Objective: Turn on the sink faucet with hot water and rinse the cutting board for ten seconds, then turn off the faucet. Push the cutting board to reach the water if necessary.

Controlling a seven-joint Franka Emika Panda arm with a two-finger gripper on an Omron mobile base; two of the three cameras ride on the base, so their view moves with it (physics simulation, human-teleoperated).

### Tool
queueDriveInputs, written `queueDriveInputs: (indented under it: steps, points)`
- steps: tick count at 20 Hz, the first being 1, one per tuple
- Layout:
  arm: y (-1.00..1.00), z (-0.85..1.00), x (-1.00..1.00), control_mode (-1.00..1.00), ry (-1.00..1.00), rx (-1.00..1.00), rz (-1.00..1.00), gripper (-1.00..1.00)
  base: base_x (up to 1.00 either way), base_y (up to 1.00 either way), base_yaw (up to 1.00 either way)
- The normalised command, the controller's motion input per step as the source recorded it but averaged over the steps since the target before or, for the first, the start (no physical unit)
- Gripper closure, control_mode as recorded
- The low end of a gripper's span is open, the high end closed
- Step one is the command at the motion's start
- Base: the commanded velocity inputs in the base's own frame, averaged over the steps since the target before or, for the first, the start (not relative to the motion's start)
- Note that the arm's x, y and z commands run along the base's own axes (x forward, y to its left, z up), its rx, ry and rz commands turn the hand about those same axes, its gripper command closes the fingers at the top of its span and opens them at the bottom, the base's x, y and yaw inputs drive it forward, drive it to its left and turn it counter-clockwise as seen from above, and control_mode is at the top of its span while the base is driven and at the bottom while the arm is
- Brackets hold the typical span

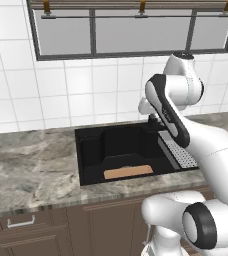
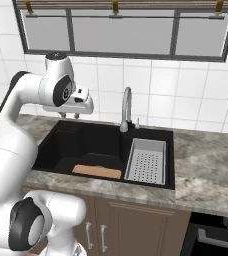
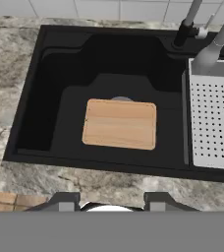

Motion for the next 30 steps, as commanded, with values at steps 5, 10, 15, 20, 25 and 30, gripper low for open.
queueDriveInputs:
  steps: [5,10,15,20,25,30]
  points:
    - [-0.44,-0.05,0.00,-1.00,0.00,0.00,0.00,-1.00,0.00,0.00,0.00]
    - [-0.56,-0.07,0.00,-1.00,-0.18,0.00,0.00,-1.00,0.00,0.00,0.00]
    - [-0.51,-0.02,0.25,-1.00,-0.17,0.02,0.00,-1.00,0.00,0.00,0.00]
    - [-0.55,0.00,0.37,-1.00,0.00,0.04,0.00,-1.00,0.00,0.00,0.00]
    - [-0.33,0.00,0.47,-1.00,0.00,0.02,0.00,-1.00,0.00,0.00,0.00]
    - [-0.15,-0.05,0.49,-1.00,0.00,0.01,0.00,-1.00,0.00,0.00,0.00]
